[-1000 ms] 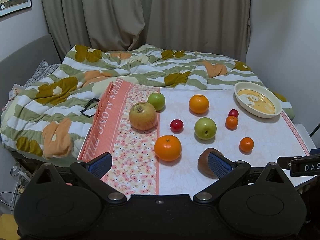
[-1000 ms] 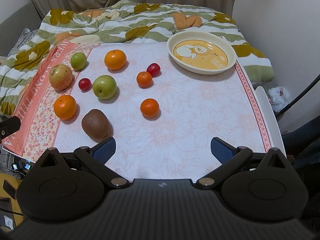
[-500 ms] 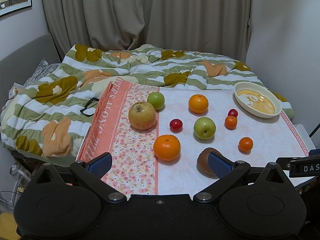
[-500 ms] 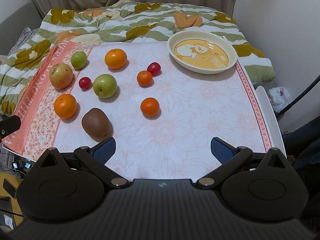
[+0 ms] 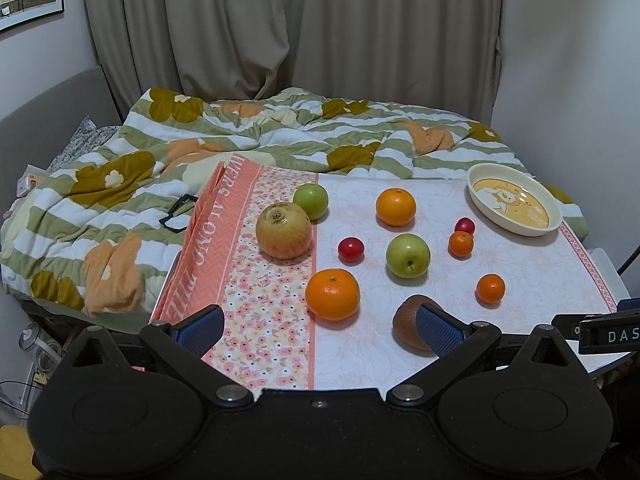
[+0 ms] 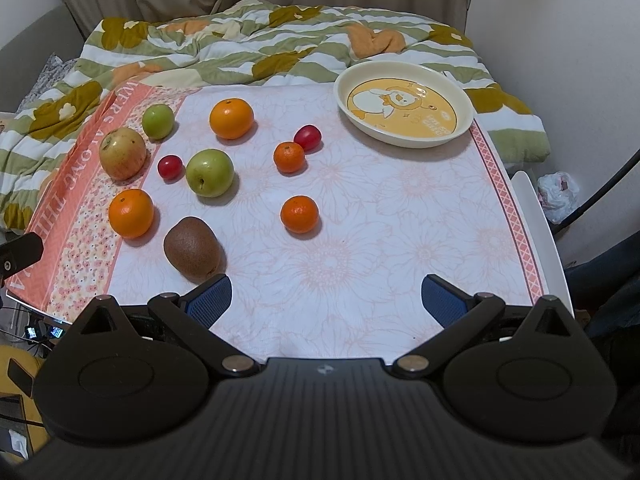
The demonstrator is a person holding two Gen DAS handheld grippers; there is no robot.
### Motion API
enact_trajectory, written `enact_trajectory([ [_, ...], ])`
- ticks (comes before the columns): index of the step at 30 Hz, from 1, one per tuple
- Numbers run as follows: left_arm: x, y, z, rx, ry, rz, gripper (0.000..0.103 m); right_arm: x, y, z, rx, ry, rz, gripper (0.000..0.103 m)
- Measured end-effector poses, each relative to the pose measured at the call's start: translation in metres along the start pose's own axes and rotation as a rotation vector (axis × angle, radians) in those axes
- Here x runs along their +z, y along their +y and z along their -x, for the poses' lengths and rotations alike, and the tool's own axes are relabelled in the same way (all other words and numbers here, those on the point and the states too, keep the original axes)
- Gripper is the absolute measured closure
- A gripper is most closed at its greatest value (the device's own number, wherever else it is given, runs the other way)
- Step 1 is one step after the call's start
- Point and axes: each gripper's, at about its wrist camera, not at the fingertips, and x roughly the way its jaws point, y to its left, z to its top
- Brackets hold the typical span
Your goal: Organize fruits
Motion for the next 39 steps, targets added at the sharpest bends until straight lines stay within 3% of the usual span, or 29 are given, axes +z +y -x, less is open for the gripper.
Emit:
enact_trajectory([
  [21,0.000,-0.005,0.002,0.005,0.000,0.003,0.000,0.001,-0.001,0.003,0.015,-0.011,0.012,0.000],
  [29,0.009,-0.008,0.013,0.028,-0.017,0.018,0.000,0.006,0.000,0.012,0.047,-0.021,0.089,0.000],
  [36,0.009,-0.003,0.003,0.065,-0.047,-0.034,0.000,0.004,0.006,0.002,0.085,-0.052,0.140,0.000],
  [39,0.010,0.006,-0.010,0.042,-0.029,-0.069,0.000,0.002,0.012,-0.011,0.079,-0.019,0.125,0.000],
])
